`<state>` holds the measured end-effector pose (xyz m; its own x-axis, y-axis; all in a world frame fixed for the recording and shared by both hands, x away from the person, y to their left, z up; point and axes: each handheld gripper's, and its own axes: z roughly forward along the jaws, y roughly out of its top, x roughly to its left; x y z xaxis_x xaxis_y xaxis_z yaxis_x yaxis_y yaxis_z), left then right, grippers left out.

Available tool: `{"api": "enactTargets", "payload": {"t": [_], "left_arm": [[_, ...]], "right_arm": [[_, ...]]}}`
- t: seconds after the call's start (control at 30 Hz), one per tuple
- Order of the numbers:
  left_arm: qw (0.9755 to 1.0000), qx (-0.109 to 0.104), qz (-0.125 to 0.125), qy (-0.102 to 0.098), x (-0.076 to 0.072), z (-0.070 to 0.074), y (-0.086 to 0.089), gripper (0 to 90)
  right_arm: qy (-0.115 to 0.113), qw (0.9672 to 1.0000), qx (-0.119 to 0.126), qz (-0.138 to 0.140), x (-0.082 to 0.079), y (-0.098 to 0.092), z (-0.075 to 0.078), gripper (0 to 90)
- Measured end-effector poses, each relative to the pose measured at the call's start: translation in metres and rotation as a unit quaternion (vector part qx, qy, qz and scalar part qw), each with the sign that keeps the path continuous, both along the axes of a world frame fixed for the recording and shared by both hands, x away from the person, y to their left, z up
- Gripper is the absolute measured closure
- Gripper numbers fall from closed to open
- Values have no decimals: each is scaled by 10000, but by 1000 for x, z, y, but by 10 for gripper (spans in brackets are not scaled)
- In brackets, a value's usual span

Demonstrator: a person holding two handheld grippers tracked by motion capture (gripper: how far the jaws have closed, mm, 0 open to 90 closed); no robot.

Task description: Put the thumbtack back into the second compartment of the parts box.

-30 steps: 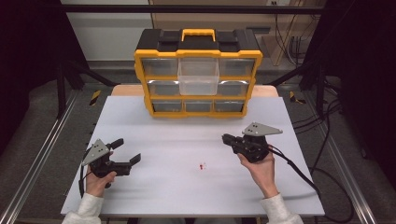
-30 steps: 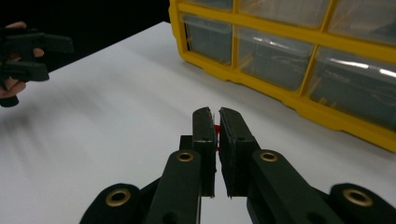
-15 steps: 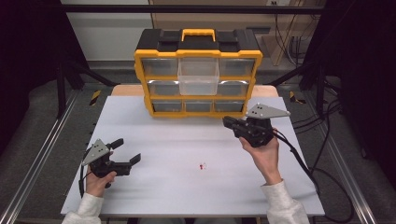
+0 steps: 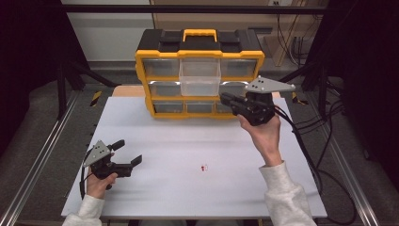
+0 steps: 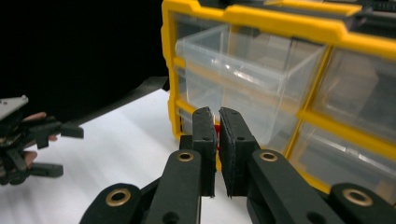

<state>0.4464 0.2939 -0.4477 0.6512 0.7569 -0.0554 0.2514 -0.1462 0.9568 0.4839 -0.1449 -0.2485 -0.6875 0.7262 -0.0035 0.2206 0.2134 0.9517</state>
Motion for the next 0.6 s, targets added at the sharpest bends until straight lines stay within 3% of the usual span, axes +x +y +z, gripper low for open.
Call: {"api": "enactTargets", "payload": {"t": [0.13, 0.37, 0.4, 0.6], "left_arm": [[10000, -3, -1, -3, 0, 0, 0, 41], [10000, -13, 11, -9, 0, 0, 1, 41], [10000, -23, 11, -27, 0, 0, 1, 41], [10000, -22, 13, -31, 1, 0, 1, 41]], "right_arm": [[-58, 10000, -2, -57, 10, 7, 16, 854], [-76, 9999, 2, -90, 19, 11, 25, 854], [-70, 9999, -29, -144, 28, 15, 31, 854], [-32, 9997, -76, -213, 45, 24, 37, 854]]}}
